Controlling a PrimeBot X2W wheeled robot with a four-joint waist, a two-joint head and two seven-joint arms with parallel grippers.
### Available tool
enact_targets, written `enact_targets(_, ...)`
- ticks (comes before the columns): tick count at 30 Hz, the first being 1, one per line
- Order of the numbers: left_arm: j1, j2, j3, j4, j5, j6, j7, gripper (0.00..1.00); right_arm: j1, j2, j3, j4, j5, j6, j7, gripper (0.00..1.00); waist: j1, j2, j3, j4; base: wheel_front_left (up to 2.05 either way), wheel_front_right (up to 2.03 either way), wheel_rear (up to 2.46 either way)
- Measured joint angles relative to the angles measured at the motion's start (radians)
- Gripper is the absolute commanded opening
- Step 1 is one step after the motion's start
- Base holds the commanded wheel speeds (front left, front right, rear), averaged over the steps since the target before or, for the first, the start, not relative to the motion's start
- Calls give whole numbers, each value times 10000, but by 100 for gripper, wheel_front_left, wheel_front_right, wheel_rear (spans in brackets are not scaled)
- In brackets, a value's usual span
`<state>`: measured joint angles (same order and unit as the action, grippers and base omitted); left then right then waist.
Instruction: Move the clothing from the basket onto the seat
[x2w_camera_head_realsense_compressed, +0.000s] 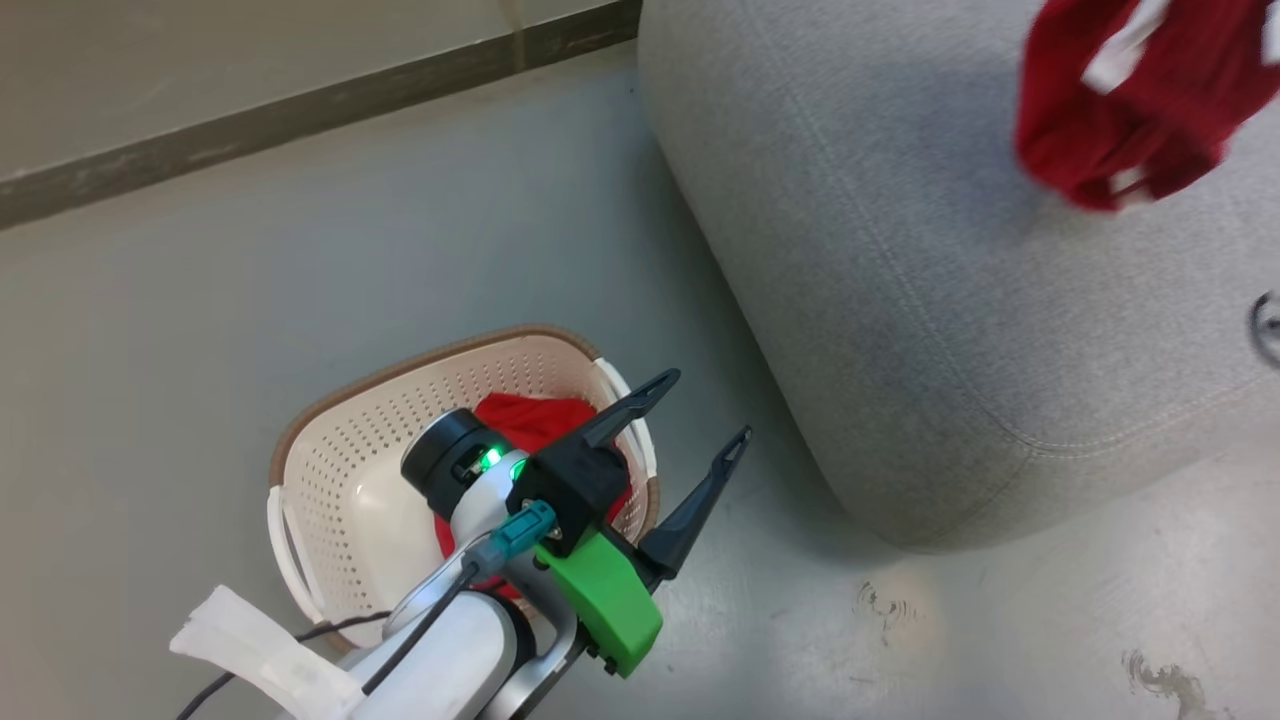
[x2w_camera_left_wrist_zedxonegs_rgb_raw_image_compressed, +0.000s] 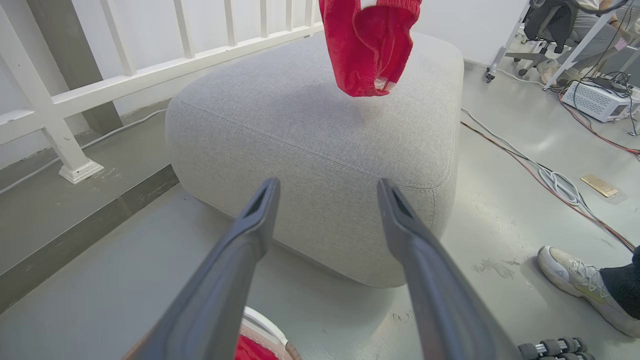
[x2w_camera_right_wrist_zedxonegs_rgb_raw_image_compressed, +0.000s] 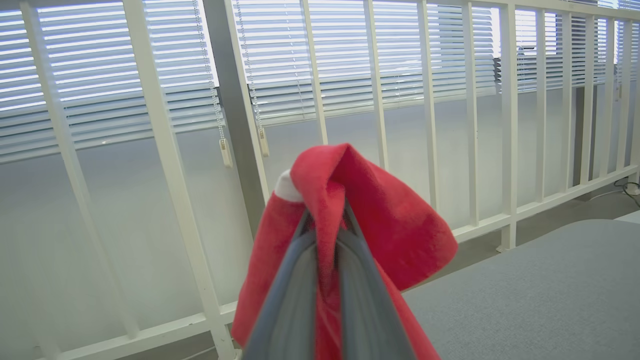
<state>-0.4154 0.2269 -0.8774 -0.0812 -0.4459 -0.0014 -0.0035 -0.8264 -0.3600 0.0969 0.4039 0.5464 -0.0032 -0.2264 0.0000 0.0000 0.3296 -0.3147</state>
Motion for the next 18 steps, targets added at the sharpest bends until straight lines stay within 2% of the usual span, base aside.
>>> enact_targets(9, -233, -150, -46, -155, 217, -75, 123, 100, -1096, -886, -683, 890, 4, -174, 82, 0, 0, 0, 569, 471, 0, 0, 0)
enact_targets(18, -594, -155, -50, -249, 382, -86, 219, 100, -1018, -1039, -890, 2301, 115, -247, 125, 0, 0, 0, 1343, 810, 0, 0, 0)
